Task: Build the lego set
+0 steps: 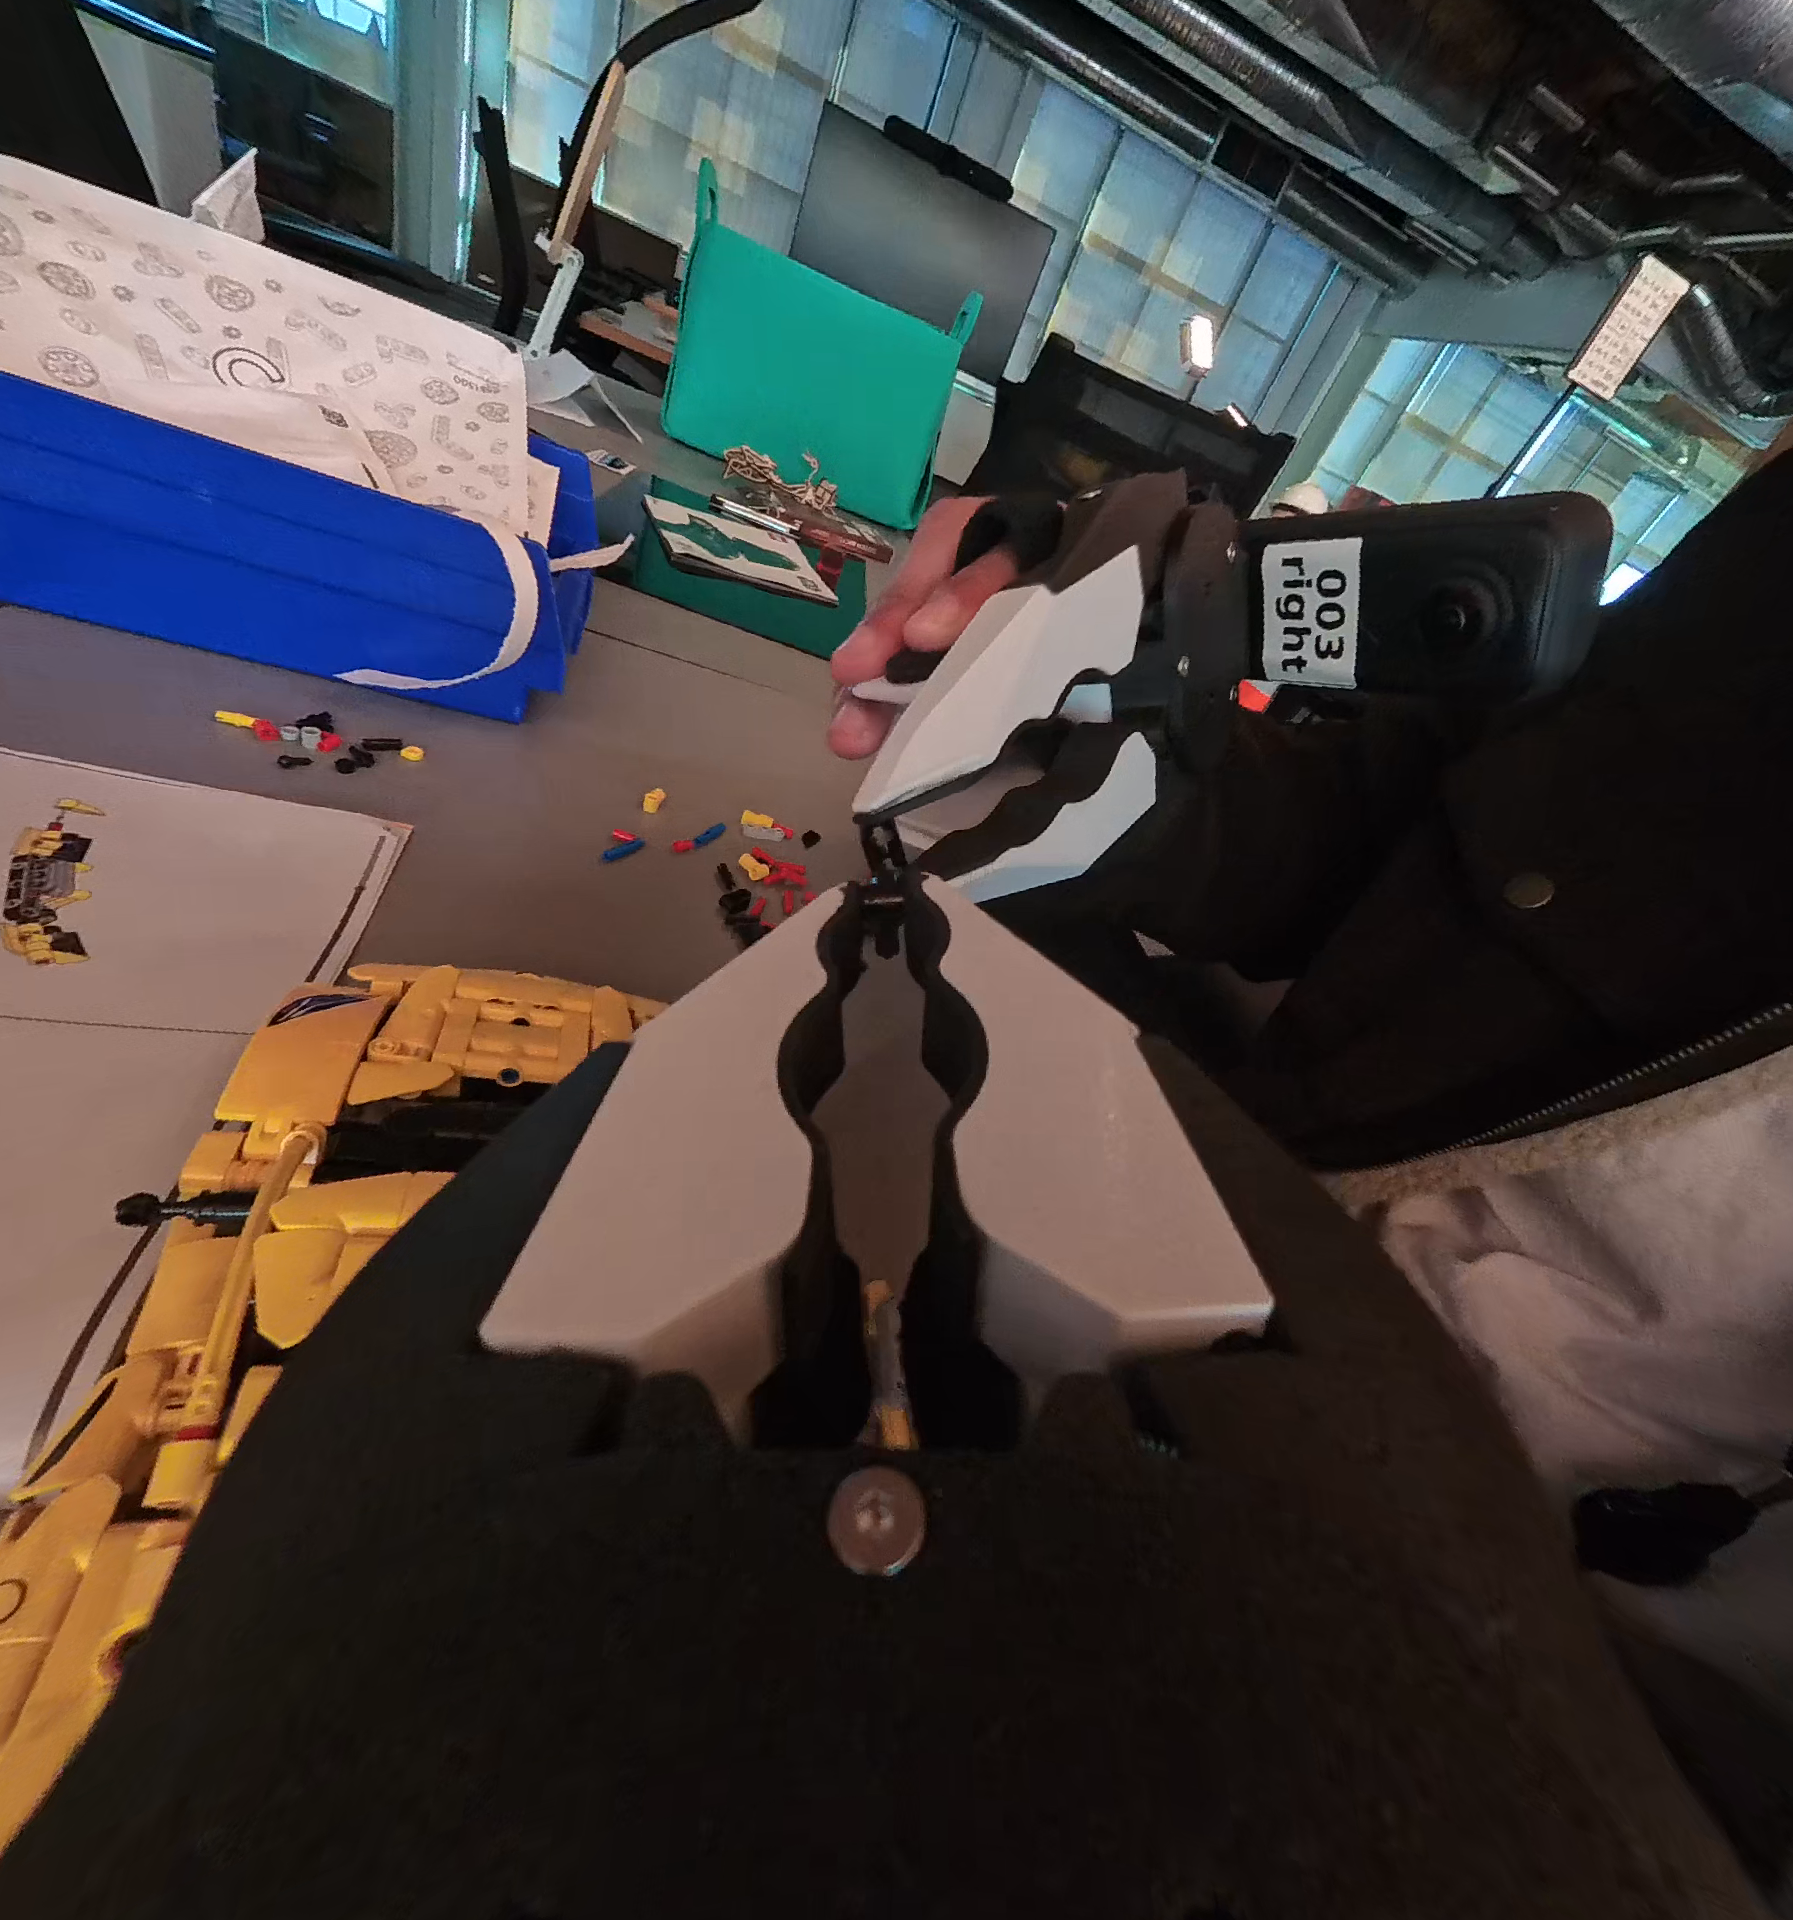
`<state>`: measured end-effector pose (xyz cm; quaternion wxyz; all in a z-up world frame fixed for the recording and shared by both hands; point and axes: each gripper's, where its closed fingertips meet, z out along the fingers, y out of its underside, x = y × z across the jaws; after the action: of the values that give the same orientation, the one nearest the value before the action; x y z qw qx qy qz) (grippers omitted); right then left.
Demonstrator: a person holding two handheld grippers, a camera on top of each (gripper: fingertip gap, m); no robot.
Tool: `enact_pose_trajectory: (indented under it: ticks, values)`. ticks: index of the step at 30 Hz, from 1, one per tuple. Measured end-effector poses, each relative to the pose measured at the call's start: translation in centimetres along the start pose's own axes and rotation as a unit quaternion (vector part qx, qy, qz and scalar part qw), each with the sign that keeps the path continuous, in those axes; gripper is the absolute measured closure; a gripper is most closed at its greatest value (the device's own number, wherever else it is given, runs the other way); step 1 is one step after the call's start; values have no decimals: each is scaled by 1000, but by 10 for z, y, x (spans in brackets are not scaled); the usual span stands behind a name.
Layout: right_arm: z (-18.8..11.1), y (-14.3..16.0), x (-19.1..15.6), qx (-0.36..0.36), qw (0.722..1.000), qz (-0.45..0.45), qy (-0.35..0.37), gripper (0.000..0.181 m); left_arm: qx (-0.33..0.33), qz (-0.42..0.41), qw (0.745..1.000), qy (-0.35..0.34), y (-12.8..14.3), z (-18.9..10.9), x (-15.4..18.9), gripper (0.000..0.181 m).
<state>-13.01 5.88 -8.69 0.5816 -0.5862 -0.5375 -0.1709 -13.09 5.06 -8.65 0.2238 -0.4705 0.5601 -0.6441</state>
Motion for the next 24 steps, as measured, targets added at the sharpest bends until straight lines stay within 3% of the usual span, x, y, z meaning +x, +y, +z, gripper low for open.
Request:
enact_pose_trajectory:
  ticks: [24]
  values:
    - [1, -1, 0, -18, 998, -61, 21, 168, -3, -5, 1000, 4, 1, 1, 0, 175]
